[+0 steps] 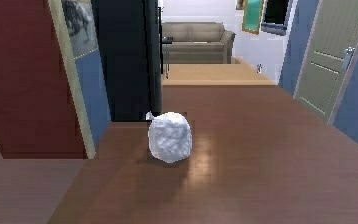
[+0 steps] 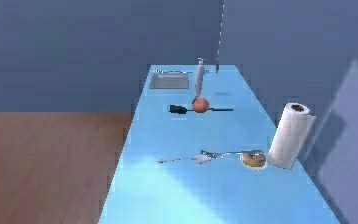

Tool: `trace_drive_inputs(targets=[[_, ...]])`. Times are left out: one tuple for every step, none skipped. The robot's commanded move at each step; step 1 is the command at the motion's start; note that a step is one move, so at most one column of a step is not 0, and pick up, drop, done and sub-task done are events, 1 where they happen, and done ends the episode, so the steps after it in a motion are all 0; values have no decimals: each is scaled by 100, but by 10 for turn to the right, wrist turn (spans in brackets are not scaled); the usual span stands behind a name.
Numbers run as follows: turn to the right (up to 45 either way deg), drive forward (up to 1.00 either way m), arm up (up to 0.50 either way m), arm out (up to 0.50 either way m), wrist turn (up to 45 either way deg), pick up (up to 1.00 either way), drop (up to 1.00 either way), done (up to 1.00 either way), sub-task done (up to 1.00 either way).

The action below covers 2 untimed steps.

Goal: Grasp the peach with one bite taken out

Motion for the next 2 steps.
trace_drive_inputs(targets=[[0, 0, 50, 0, 0, 0, 0, 0, 0], [0, 0, 38, 0, 0, 0, 0, 0, 0]])
